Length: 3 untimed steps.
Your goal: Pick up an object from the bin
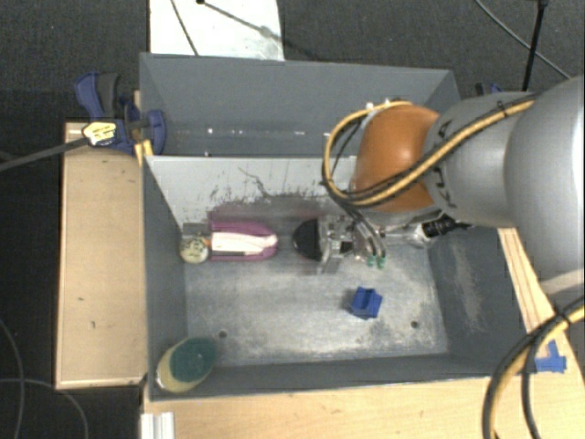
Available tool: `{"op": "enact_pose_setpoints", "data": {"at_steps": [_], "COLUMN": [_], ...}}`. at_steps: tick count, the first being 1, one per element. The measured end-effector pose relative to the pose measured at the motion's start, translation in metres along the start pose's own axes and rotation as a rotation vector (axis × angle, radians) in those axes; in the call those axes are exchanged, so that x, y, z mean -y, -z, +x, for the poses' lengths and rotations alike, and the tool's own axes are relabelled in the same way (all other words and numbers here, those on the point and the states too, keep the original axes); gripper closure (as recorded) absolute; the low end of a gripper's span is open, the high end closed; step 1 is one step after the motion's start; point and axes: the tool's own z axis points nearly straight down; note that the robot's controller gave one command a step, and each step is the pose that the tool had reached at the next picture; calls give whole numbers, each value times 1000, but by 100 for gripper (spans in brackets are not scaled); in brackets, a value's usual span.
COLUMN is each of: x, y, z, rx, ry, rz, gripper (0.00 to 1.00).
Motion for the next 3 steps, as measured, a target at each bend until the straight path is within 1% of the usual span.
{"op": "enact_pose_setpoints", "data": {"at_steps": [3], "x": [0], "y": [0], "z": [0], "rx": [0], "ry": [2], "rz": [0], "gripper": [100]}}
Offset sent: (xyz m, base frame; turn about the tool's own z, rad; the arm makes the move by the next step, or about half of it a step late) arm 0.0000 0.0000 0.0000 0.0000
